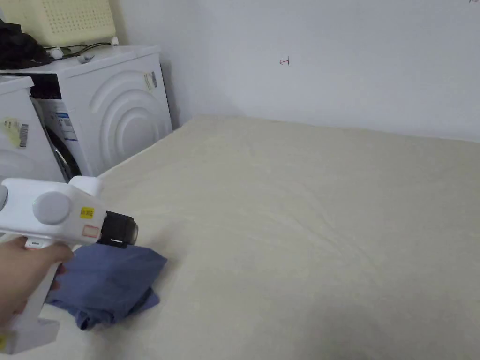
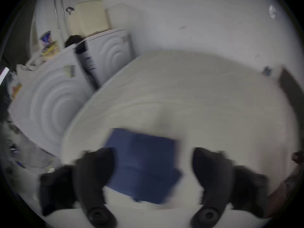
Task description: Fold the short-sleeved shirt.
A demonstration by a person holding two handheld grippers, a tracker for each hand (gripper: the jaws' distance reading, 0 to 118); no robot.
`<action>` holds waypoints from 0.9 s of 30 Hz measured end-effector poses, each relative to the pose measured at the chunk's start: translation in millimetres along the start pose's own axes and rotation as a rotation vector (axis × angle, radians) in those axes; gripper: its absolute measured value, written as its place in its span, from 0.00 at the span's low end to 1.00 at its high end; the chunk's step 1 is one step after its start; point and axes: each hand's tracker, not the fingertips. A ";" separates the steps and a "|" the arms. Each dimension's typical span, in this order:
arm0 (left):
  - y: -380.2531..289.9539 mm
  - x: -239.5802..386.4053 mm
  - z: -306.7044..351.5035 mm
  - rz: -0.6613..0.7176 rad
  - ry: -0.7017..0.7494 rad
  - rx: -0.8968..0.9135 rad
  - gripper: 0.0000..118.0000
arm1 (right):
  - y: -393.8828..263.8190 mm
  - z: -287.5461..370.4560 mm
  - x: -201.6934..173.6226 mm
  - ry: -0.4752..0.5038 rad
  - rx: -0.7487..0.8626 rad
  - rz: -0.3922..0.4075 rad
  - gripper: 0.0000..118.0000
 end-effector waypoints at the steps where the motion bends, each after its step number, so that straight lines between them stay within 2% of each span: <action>1: -8.8 20.7 6.9 0.011 -0.079 0.016 0.07 | -1.9 5.7 4.5 -0.003 0.026 -0.010 0.00; 2: -21.6 45.3 8.6 0.009 -0.129 0.030 0.00 | -3.1 11.4 8.7 -0.005 0.050 -0.018 0.00; 4: -52.0 93.9 19.6 0.029 -0.226 0.091 0.00 | -6.5 20.7 16.3 -0.017 0.111 -0.045 0.00; 6: -82.1 142.5 27.0 0.073 -0.379 0.135 0.00 | -12.5 29.6 20.9 -0.071 0.165 -0.058 0.00; 8: -100.6 191.7 47.8 0.108 -0.473 0.226 0.00 | -17.8 37.8 26.4 -0.067 0.197 -0.084 0.00; 11: -113.5 255.1 91.7 0.034 -0.431 0.460 0.00 | -23.9 61.3 34.2 -0.093 0.280 -0.115 0.00; 16: -108.5 315.4 146.7 -0.016 -0.362 0.666 0.00 | -31.9 120.5 38.3 -0.127 0.532 -0.106 0.00; 23: -118.4 358.9 196.7 -0.095 -0.373 0.891 0.00 | -49.3 182.7 32.3 -0.248 0.911 -0.005 0.00; 27: -125.3 370.9 211.3 -0.142 -0.310 0.971 0.00 | -57.5 193.7 19.8 -0.381 1.042 0.075 0.00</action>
